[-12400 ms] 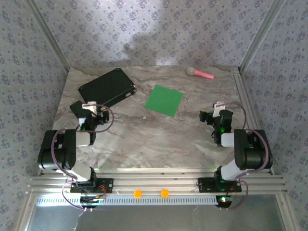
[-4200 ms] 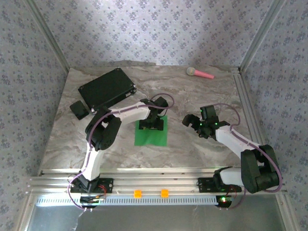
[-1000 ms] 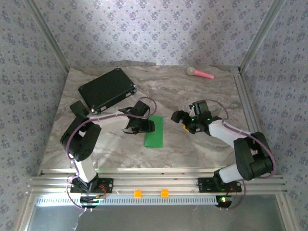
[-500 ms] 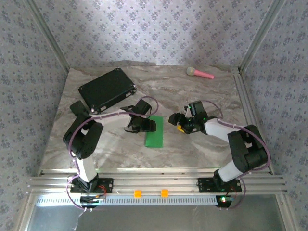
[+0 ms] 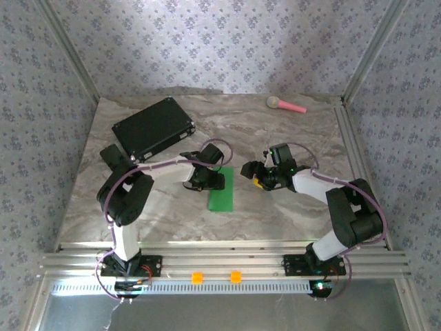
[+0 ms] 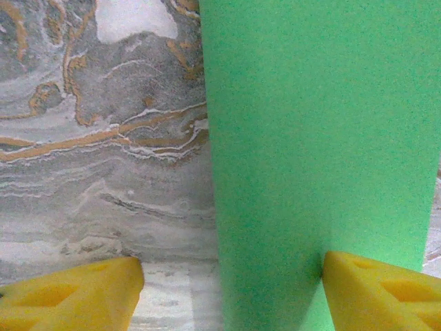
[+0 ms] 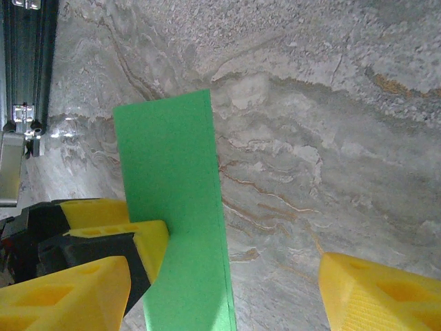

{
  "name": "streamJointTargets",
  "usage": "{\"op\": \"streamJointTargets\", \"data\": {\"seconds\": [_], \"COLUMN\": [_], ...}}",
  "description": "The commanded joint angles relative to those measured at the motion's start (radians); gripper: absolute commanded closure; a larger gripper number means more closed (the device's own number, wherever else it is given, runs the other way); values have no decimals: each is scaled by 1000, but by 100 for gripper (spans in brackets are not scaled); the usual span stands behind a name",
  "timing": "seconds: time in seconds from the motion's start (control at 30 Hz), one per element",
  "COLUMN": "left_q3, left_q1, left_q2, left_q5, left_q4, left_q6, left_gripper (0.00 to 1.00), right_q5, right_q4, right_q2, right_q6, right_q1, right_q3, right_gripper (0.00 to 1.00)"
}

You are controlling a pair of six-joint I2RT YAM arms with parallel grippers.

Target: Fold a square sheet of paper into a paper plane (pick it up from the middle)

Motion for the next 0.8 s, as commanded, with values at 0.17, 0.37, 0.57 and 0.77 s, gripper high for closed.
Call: {"op": "streamJointTargets", "data": {"seconds": [0.17, 0.37, 0.57, 0.77], "left_q3": [-13, -7, -12, -4], "left_q1": [4, 2, 2, -2], "left_q2": [78, 87, 99, 108], "left_q5": [-55, -55, -34, -20], "left_q4": [12, 15, 33, 45], "left_q6": [-31, -6, 9, 39], "left_gripper": [28, 28, 28, 28], "right_q5": [-2, -2, 2, 7], "right_q4": [-7, -17, -15, -19], "right_q2": [4, 9, 15, 17], "right_q6": [8, -3, -2, -2], "right_q1": [5, 5, 7, 6], "right_q3": [13, 20, 13, 14], "right_gripper": [26, 25, 26, 26]}}
